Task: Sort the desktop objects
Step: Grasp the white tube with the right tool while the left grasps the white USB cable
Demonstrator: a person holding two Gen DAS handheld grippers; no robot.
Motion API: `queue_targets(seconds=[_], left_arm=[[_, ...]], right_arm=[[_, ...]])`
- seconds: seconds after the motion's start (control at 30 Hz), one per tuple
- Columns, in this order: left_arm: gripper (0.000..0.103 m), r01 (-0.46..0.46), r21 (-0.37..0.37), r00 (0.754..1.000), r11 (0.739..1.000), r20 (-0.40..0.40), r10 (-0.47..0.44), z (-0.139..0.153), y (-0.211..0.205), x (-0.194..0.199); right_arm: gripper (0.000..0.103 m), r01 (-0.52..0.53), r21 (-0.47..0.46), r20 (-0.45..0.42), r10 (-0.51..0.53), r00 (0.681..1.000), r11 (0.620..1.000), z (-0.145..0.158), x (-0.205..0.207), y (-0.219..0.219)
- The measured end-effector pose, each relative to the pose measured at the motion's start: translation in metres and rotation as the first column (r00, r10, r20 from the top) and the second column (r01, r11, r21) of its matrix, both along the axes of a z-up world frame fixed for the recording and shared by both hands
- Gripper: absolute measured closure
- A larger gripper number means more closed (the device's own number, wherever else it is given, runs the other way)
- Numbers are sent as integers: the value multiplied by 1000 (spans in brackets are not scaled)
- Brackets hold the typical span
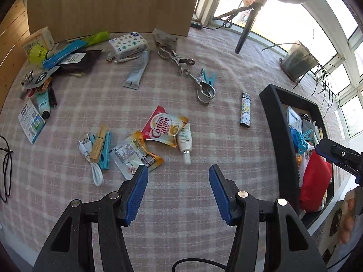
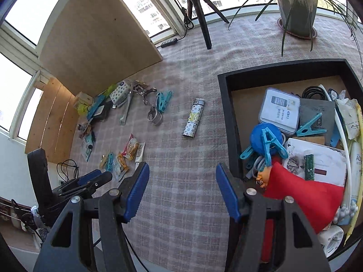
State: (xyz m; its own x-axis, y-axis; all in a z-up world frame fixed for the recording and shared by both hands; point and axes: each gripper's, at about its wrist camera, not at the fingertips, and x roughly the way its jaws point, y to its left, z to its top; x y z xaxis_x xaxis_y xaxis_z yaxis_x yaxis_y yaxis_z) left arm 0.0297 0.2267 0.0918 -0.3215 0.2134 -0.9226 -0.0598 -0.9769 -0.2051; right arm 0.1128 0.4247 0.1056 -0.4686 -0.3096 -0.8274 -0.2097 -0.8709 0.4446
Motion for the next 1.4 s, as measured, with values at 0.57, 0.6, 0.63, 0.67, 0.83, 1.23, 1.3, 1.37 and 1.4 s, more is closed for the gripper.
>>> queue_targets(seconds=[0.57,0.6,0.63,0.67,0.83,1.23,1.3,1.37,1.4], left_arm=[[56,-49,-70,993,996,106,56,-65,-69,-6],[57,-49,-74,993,996,107,56,-67,-71,-7],[59,-48,-79,994,996,93,55,-67,-73,-7],[61,-45,-86,994,995,91,53,-67,-74,-8],[65,-60,-89,995,994,80,67,-66,-87,-11],[70,-79,-118,995,990,57,86,-64,-107,-14],[70,-85,-134,994,987,57,93,-65,-110,-15],[71,-85,-126,994,988,56,93,-65,-110,-18],[72,-78,-126,995,989,59,86,-65,-108,-20]], right_arm=[[59,-200,62,174,186,967,978,-66,-89,-127],[59,-205,68,182,190,965,976,-69,-91,-130],[61,-209,77,190,192,963,975,-72,-93,-133],[62,-213,89,198,193,961,973,-74,-95,-136],[67,-222,129,230,189,955,967,-85,-104,-146],[85,-244,215,265,184,947,946,-93,-123,-149],[85,-243,228,270,178,946,943,-93,-126,-147],[85,-244,233,276,177,945,941,-92,-131,-147],[85,-248,240,280,177,943,939,-92,-134,-148]])
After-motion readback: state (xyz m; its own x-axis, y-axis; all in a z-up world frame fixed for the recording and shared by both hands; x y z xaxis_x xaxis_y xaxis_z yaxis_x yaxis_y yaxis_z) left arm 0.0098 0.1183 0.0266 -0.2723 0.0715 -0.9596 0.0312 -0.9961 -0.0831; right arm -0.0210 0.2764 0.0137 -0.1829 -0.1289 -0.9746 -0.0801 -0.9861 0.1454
